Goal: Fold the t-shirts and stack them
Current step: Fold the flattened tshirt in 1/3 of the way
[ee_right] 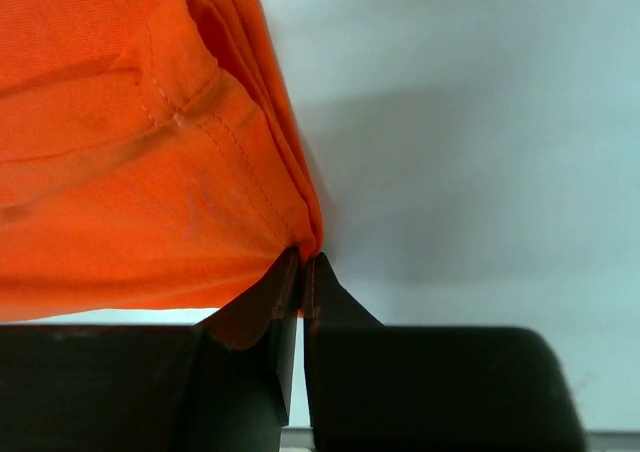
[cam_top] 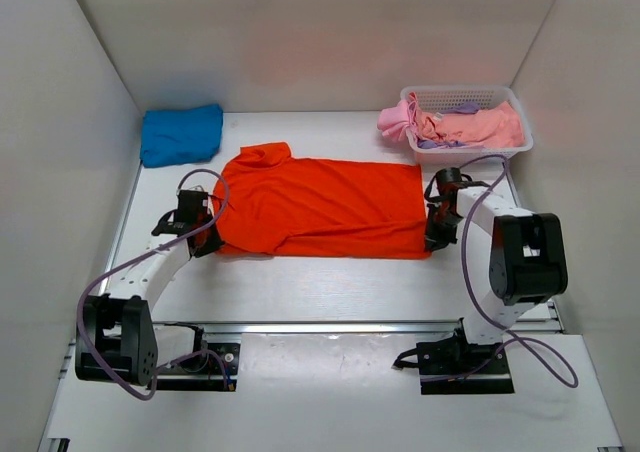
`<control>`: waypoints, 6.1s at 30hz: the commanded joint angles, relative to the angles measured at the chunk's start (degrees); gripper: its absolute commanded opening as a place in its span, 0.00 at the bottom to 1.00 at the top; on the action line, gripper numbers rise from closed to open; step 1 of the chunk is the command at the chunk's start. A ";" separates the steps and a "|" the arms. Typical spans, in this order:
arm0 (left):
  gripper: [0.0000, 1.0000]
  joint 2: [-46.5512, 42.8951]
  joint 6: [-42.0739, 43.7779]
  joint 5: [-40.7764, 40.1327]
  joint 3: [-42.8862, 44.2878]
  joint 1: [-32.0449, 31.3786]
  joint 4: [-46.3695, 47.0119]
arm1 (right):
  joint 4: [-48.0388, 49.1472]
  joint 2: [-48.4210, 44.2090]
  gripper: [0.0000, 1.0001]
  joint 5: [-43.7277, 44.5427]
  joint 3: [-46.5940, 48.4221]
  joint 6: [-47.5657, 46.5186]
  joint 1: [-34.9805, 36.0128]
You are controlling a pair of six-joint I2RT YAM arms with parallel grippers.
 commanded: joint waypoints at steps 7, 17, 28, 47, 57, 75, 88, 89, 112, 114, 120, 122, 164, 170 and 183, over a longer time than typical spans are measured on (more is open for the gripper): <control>0.00 -2.02 4.78 0.41 -0.18 1.34 -2.90 | -7.03 -5.83 0.00 5.40 -5.70 -0.74 -1.16; 0.38 -0.44 6.54 3.23 5.43 2.14 -3.51 | -10.28 -13.47 0.38 6.46 -3.16 -0.22 -0.28; 0.42 7.64 5.75 7.44 11.77 1.43 -0.53 | -5.28 -15.59 0.38 0.66 -1.49 -3.12 -3.61; 0.44 18.19 2.06 13.15 15.73 0.46 7.12 | 5.01 -6.71 0.38 -3.02 -0.87 -0.84 -3.62; 0.00 21.45 2.67 13.69 16.52 0.03 7.82 | 10.10 -5.40 0.23 -6.02 -2.98 0.66 -6.69; 0.00 19.26 3.64 14.21 21.35 0.20 5.63 | 5.11 -8.98 0.00 -1.72 -2.19 1.63 -5.29; 0.43 20.48 5.75 12.02 17.67 0.64 5.19 | 2.55 -15.32 0.00 -1.54 -3.34 2.42 -3.88; 0.43 20.92 5.92 12.10 17.66 0.47 5.10 | 2.29 -15.67 0.00 -1.71 -3.42 2.42 -3.97; 0.00 23.47 4.08 16.41 15.73 -1.03 9.58 | 7.73 -8.56 0.41 0.13 -4.21 7.69 -5.20; 0.00 23.38 3.82 16.85 15.64 -0.85 9.59 | 8.52 -7.15 0.44 -0.13 -2.99 7.87 -5.46; 0.00 23.03 3.91 16.85 15.21 -0.94 9.67 | 10.01 -5.48 0.43 -1.01 -1.84 9.01 -5.64; 0.00 23.03 3.90 16.94 15.20 -0.51 9.68 | 10.46 -5.91 0.43 -1.54 -2.01 9.44 -5.81; 0.00 -4.91 6.54 18.17 11.34 0.02 -2.89 | -19.50 -37.12 0.00 4.00 -8.42 8.22 0.60; 0.00 -9.48 6.11 17.73 11.16 0.55 -5.00 | -22.23 -38.96 0.00 -0.56 -9.92 4.89 -1.42; 0.00 -3.78 4.87 17.11 12.47 0.82 -1.32 | -15.82 -30.81 0.00 -2.59 -9.58 2.42 -1.86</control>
